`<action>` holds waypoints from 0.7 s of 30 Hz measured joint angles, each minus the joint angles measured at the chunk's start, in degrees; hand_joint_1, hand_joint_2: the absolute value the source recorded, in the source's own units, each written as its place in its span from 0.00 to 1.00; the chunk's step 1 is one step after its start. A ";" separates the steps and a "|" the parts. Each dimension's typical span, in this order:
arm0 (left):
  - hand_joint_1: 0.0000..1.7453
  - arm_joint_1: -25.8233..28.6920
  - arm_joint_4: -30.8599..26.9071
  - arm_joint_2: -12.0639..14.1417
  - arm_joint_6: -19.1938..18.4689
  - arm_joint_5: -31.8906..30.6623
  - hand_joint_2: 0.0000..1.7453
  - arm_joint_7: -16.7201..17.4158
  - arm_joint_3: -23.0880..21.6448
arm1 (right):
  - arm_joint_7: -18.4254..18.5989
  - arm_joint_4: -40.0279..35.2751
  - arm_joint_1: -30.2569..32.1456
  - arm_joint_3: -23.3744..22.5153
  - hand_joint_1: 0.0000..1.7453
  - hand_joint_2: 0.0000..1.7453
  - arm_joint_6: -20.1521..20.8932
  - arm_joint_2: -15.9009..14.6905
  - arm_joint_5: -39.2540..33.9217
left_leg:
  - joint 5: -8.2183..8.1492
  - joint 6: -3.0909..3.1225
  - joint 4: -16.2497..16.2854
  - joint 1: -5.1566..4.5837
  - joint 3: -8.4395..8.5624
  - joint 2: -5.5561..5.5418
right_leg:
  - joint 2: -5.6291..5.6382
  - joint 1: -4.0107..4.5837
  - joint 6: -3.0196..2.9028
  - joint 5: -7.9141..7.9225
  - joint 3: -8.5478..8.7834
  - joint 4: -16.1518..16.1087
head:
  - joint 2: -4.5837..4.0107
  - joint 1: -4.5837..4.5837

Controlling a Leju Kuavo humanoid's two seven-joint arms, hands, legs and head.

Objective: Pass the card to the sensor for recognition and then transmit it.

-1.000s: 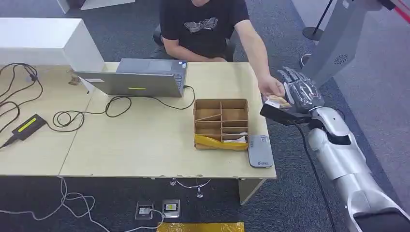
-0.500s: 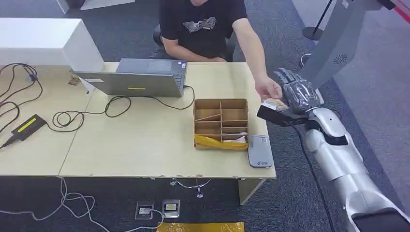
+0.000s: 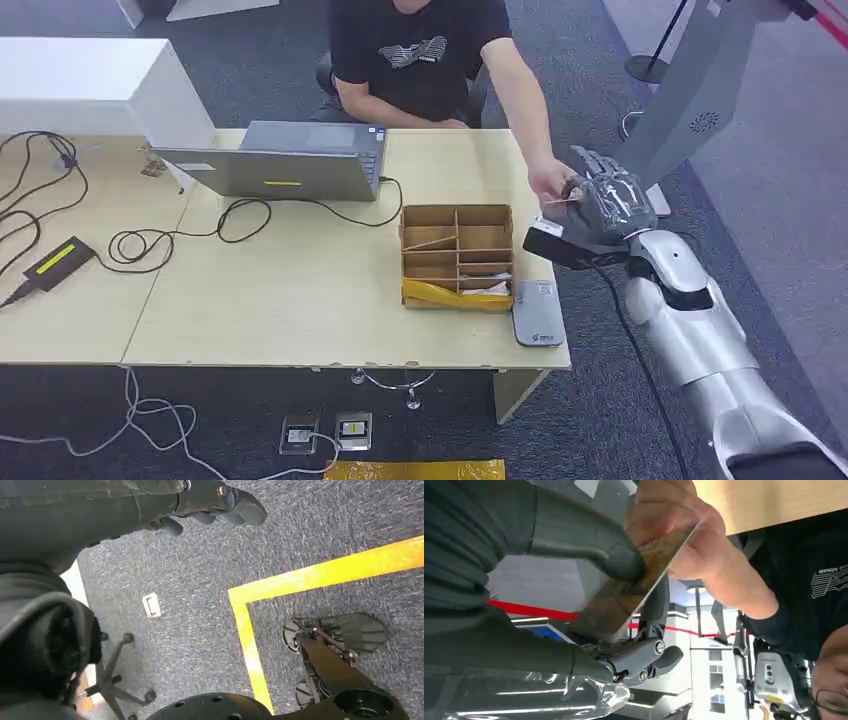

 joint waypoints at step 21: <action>0.00 -0.01 0.00 0.28 0.00 -0.13 0.00 0.00 0.00 | 0.04 -1.85 0.47 0.59 1.00 1.00 0.04 -0.94 0.00 | 0.00 0.00 0.01 0.00 0.01 0.05 | 0.02 0.00 0.00 0.00 0.00 0.00 | 0.00 -0.02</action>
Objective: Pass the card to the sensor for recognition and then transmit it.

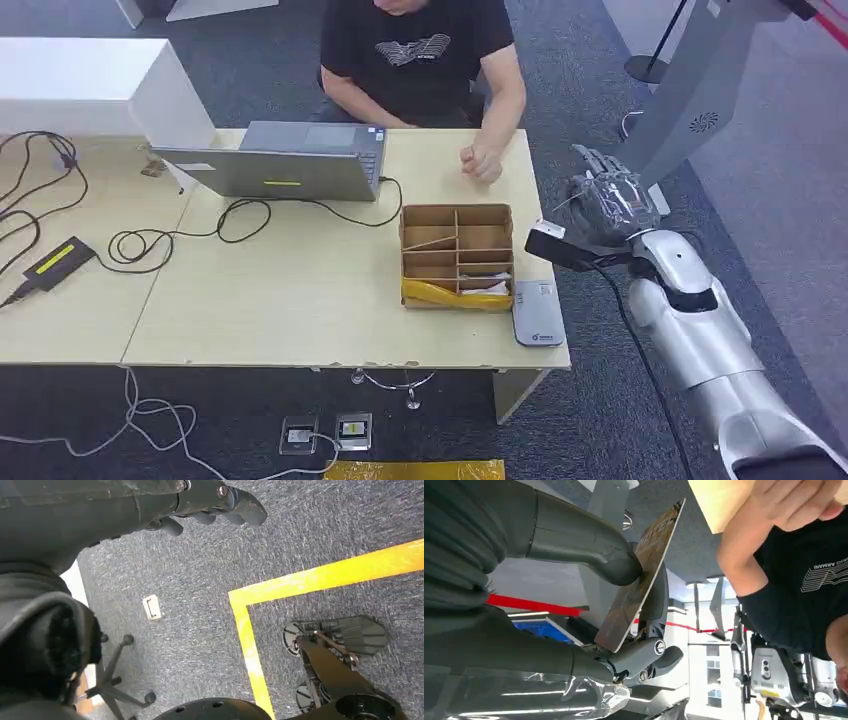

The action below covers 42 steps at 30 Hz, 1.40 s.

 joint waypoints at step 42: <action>0.00 0.23 0.00 0.48 1.01 1.53 0.00 -0.44 0.00 | 1.03 -6.15 10.05 -6.84 1.00 1.00 -1.36 -13.64 -7.39 | -0.16 0.03 0.07 -0.07 -0.01 0.20 | 0.28 -0.07 0.07 0.08 -0.04 -0.07 | 0.00 -0.02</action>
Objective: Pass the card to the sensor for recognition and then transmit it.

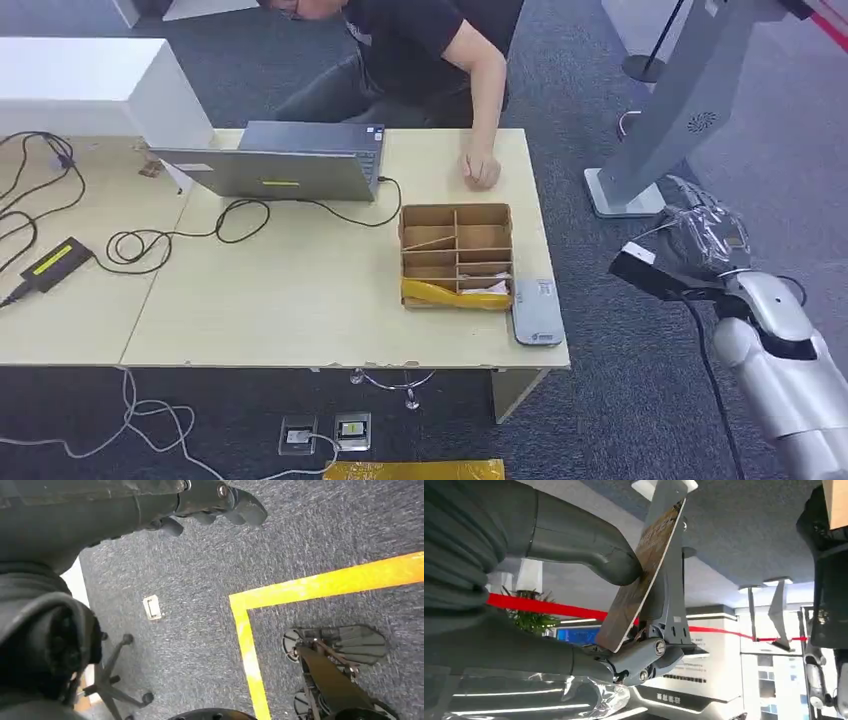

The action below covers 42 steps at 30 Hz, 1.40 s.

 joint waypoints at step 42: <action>0.00 0.00 0.00 -0.74 1.88 1.05 0.00 -0.83 0.00 | -6.54 6.23 0.89 4.83 1.00 1.00 -1.68 6.54 2.38 | 0.00 0.00 -0.01 0.01 -0.03 -0.01 | 0.00 0.01 -0.01 -0.01 -0.01 0.00 | 0.00 0.02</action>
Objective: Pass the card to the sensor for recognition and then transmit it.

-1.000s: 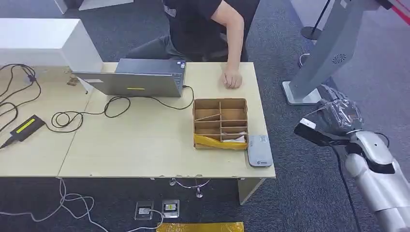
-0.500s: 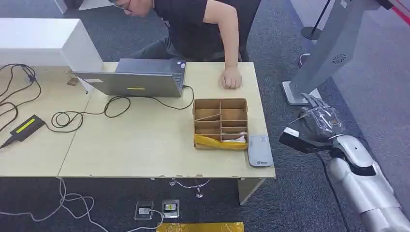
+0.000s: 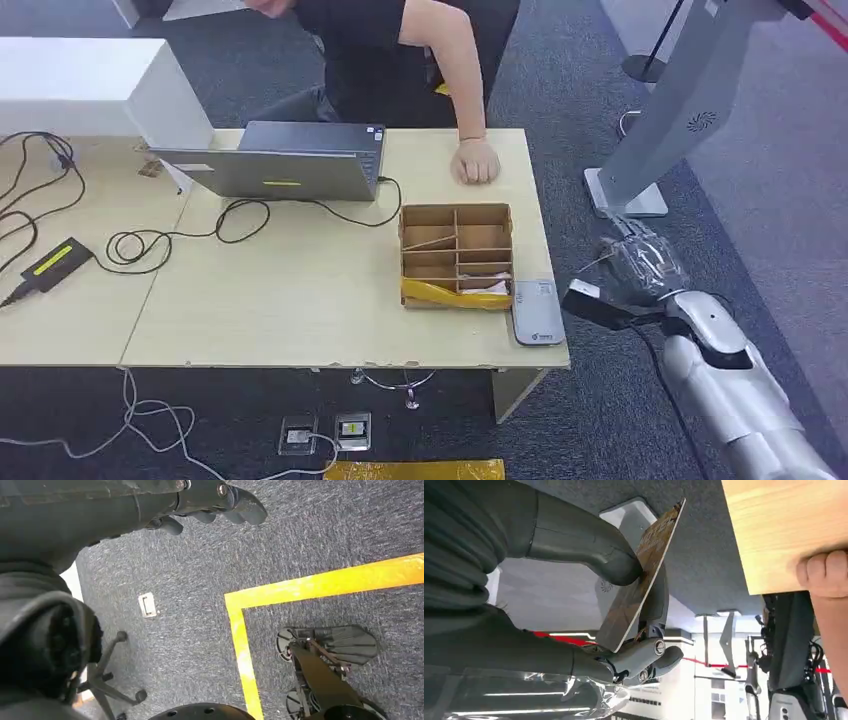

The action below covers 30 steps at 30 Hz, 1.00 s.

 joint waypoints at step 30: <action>0.00 0.02 0.00 -0.28 0.00 0.00 0.00 0.02 0.00 | 0.00 2.21 0.00 1.51 1.00 1.00 -0.09 0.98 -0.11 | 0.00 0.00 0.00 0.00 0.01 0.00 | 0.00 0.00 0.00 0.00 0.00 0.00 | 0.00 0.00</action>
